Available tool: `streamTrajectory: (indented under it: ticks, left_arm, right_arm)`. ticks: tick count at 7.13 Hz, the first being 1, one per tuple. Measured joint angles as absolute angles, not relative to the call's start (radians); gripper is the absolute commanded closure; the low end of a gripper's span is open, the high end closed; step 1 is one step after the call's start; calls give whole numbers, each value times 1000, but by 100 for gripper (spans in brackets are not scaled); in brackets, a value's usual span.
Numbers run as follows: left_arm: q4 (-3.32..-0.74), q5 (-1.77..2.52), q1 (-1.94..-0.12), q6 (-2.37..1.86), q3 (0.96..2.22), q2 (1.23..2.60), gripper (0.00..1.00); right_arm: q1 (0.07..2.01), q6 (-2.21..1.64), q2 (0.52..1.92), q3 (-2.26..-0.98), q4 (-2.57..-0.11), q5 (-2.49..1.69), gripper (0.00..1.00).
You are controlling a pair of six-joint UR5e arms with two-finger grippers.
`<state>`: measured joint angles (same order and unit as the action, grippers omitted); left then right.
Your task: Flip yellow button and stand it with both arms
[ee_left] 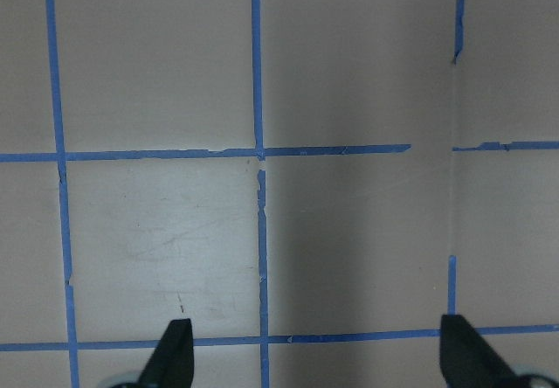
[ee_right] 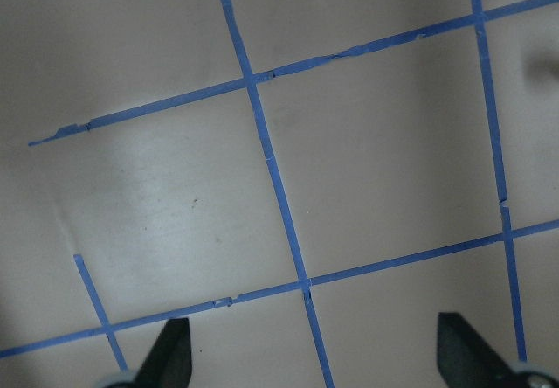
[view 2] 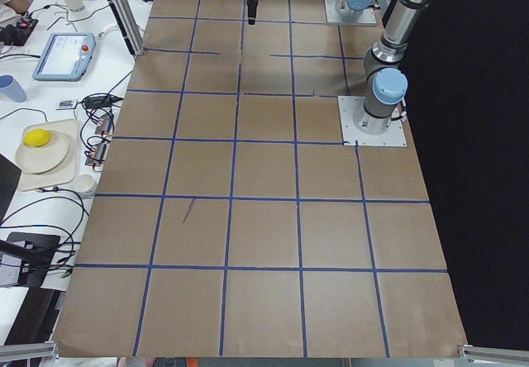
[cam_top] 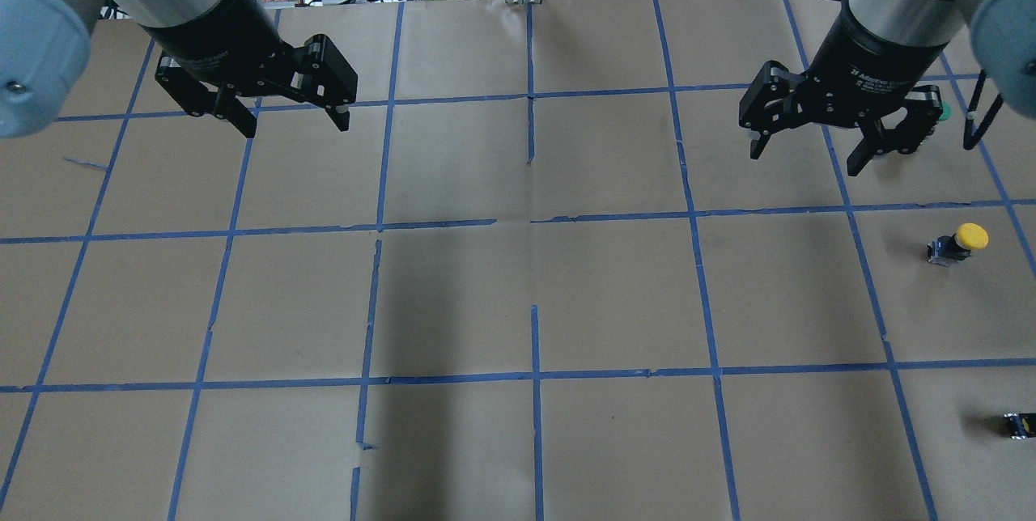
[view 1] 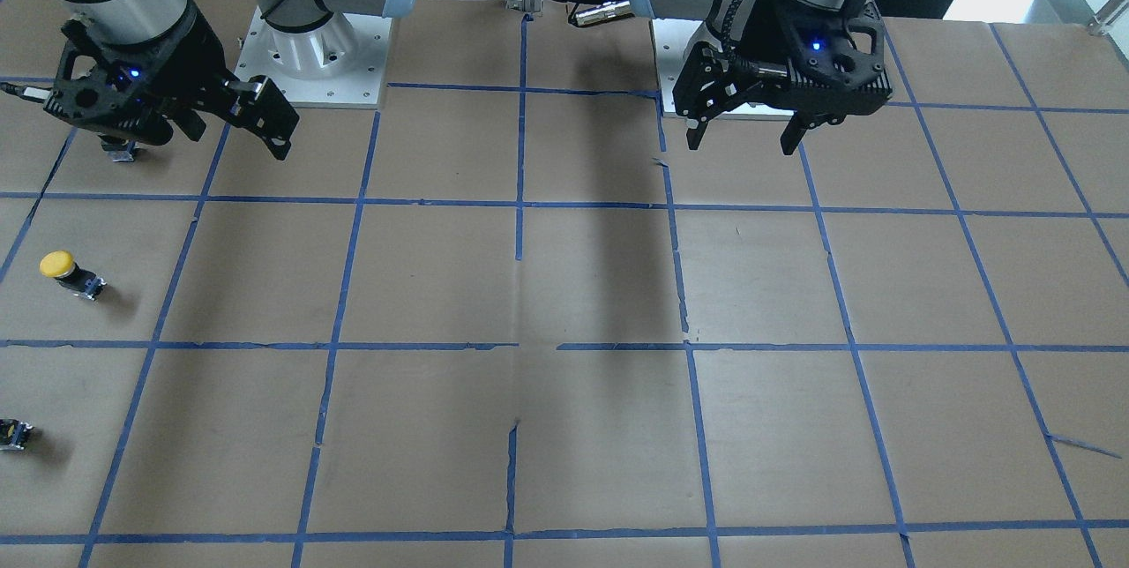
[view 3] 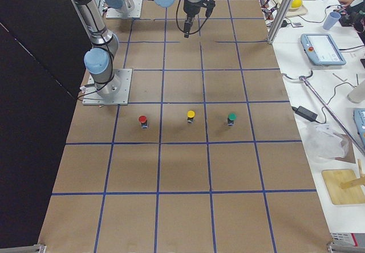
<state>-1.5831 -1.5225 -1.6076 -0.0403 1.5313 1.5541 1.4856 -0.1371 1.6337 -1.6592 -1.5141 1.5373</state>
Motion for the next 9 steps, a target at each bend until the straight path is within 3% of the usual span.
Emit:
streamTrajectory:
  ticks: [9]
  left_arm:
    - [-1585, -1529, -1605, -38, 1531, 1554, 1]
  right_arm:
    - [1533, -105, 1650, -1667, -1521, 1554, 0]
